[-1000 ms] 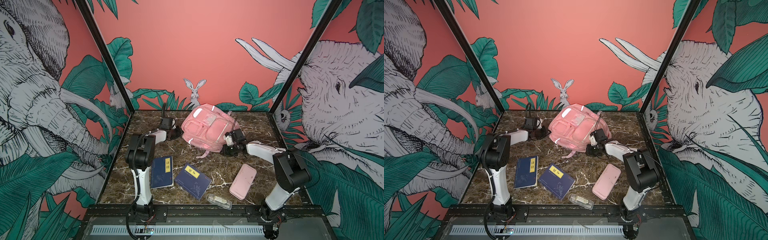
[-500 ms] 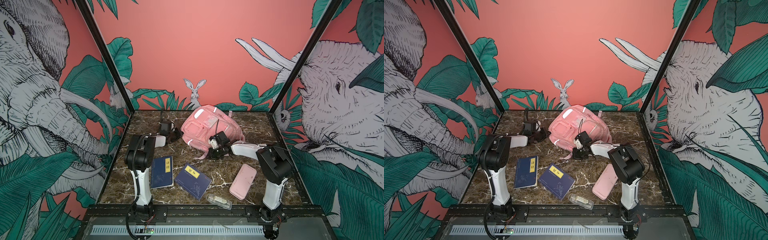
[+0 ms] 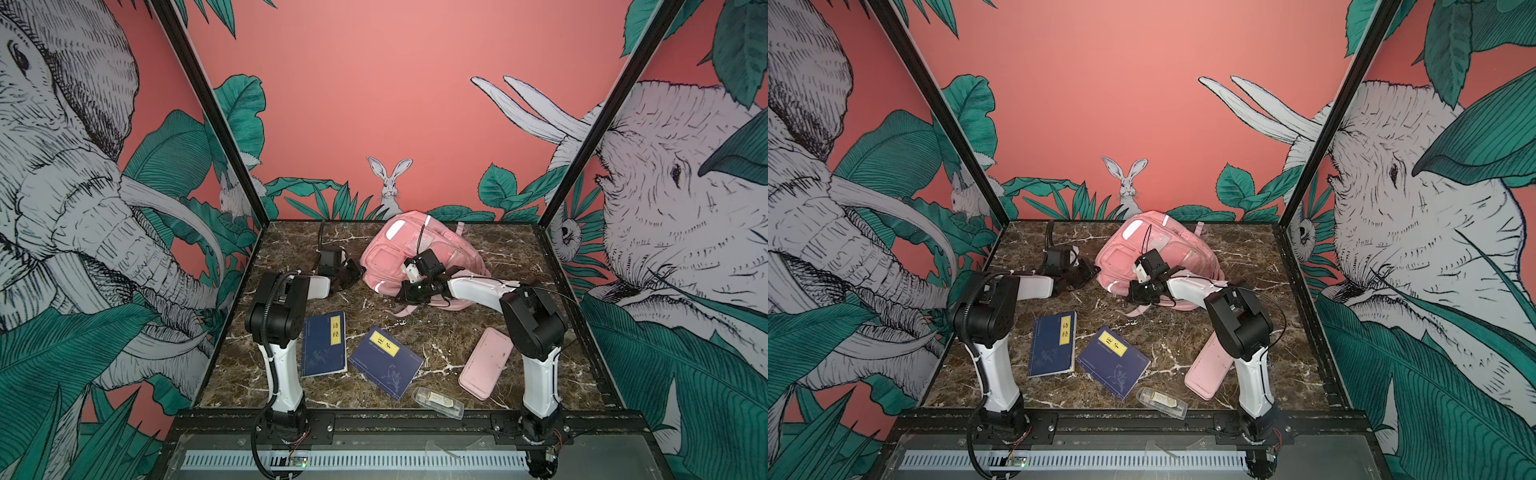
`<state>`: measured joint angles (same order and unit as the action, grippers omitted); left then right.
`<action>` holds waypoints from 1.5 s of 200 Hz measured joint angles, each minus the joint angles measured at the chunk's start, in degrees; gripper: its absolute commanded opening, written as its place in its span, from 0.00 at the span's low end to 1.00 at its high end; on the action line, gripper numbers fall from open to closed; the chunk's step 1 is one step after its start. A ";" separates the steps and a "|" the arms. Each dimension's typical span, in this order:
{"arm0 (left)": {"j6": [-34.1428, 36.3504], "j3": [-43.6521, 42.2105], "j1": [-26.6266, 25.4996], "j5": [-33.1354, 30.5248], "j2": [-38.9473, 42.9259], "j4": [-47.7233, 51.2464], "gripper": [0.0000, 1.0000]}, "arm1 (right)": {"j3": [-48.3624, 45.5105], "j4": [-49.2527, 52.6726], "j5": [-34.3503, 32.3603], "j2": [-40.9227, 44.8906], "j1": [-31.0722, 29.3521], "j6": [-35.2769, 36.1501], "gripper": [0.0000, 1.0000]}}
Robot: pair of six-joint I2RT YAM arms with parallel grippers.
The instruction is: Pack the student bag
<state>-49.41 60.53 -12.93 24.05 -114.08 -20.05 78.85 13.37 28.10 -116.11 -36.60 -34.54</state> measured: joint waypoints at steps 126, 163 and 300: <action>4.04 8.83 0.55 -0.76 -1.14 11.34 0.01 | -18.36 0.42 -6.73 22.29 0.31 2.34 0.49; 6.16 9.70 0.85 -1.66 -0.85 14.05 0.50 | -23.28 1.51 -14.78 30.34 1.60 1.29 0.98; 18.23 -1.20 -8.02 -6.36 29.46 37.62 0.79 | -28.20 0.24 -10.01 32.48 0.59 7.43 0.95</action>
<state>-31.18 59.33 -20.95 17.69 -84.62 17.56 50.65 13.61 18.09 -83.64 -36.01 -27.11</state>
